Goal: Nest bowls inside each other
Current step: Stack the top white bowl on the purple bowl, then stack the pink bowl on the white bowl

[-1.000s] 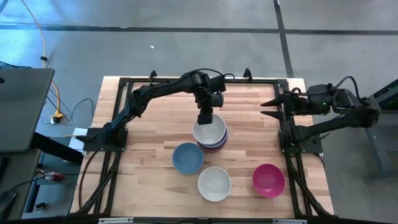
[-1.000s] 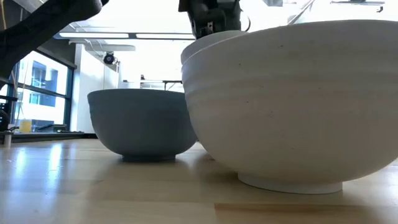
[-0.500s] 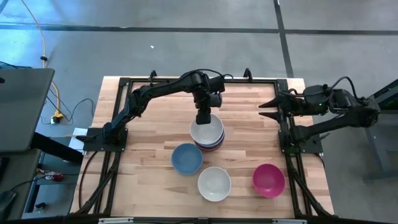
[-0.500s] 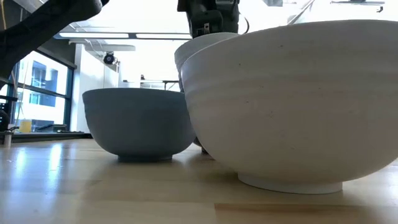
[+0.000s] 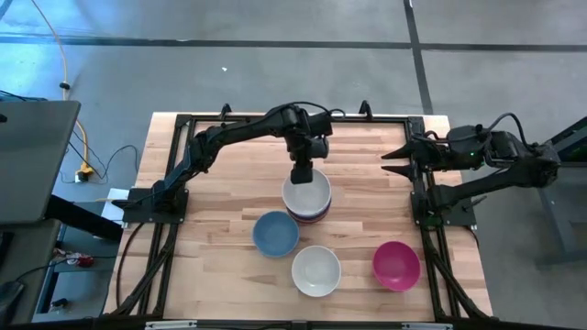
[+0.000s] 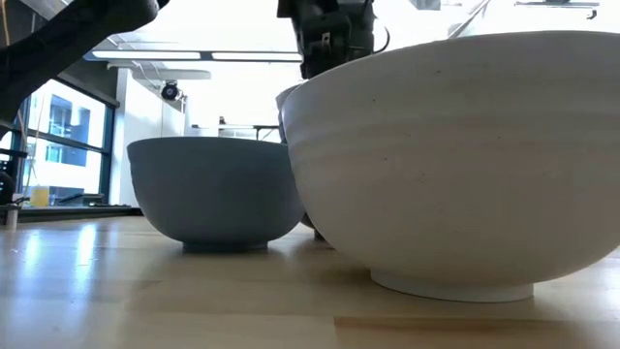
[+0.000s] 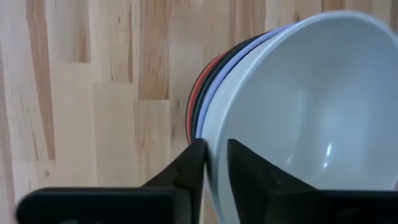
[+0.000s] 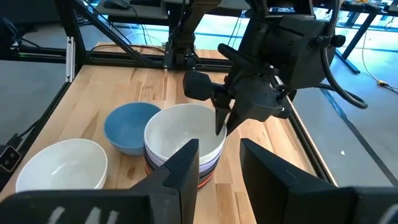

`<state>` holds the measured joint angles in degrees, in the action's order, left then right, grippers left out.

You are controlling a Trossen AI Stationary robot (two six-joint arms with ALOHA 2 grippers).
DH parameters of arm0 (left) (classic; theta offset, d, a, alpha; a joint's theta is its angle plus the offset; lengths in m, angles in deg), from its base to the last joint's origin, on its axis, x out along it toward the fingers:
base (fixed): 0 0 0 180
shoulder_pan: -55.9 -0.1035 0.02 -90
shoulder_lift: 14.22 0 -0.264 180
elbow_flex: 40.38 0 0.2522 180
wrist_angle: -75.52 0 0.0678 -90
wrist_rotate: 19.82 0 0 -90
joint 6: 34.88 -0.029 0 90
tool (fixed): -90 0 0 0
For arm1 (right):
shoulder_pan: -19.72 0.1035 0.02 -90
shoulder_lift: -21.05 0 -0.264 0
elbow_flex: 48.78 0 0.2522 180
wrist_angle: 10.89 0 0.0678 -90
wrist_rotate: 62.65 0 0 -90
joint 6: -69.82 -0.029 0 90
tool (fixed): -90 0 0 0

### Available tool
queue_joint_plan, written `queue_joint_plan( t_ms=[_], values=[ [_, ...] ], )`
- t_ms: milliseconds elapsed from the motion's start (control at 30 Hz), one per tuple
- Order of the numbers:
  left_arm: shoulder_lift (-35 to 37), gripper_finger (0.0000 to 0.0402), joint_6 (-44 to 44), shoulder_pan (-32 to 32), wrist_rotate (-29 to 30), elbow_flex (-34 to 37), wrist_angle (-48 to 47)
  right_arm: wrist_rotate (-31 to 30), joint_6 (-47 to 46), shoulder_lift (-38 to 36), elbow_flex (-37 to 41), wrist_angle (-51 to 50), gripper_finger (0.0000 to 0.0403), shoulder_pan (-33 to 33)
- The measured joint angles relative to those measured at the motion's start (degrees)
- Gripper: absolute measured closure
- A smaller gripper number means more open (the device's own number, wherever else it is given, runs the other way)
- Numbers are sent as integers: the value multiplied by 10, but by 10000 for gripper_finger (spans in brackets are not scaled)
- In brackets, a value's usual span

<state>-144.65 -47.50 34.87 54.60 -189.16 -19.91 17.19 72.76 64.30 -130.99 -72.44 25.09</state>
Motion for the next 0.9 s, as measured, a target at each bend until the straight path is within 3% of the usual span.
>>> queue_joint_plan(
  t_ms=[333,633,900],
  values=[
    [0,260,-15,-9,-19,0,17,2,-7,8,0,-14,293,0],
    [0,264,-25,-15,-23,0,23,3,-15,28,0,-42,293,0],
    [18,260,-47,-15,-18,1,-82,23,-17,29,0,-44,293,0]
  ],
)
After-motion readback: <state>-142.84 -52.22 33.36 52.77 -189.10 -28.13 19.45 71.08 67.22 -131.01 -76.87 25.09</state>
